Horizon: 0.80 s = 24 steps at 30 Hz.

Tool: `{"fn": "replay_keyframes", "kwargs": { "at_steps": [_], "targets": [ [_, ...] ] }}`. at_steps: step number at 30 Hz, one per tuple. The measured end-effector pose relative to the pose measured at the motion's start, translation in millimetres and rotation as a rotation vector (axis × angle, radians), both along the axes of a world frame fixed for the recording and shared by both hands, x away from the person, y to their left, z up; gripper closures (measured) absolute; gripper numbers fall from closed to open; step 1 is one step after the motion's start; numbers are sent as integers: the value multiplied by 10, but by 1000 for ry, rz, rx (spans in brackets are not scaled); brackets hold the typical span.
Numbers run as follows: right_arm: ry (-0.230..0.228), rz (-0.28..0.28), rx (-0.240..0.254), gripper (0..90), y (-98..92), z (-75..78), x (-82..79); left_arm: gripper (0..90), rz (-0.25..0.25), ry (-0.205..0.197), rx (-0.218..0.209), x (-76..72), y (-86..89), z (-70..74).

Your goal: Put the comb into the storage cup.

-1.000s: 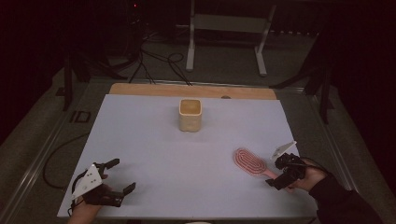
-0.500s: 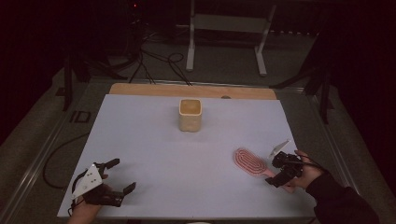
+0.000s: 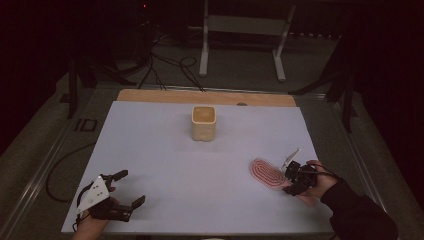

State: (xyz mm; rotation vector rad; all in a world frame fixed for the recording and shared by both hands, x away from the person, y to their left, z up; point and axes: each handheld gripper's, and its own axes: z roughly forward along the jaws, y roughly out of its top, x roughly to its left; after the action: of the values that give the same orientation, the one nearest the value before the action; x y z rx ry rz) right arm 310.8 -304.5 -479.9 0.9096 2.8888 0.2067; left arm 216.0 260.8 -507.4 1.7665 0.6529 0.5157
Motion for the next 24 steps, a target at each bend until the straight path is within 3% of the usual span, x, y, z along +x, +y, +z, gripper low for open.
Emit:
{"fn": "replay_keyframes", "kwargs": {
  "at_steps": [11,24],
  "targets": [
    [27,2,-39,670,70,-44,48,0,-1,-1,1,0,0,0],
    [48,-14,-61,688,97,-69,70,0,-2,0,1,2,-4,-3]
  ]
}}
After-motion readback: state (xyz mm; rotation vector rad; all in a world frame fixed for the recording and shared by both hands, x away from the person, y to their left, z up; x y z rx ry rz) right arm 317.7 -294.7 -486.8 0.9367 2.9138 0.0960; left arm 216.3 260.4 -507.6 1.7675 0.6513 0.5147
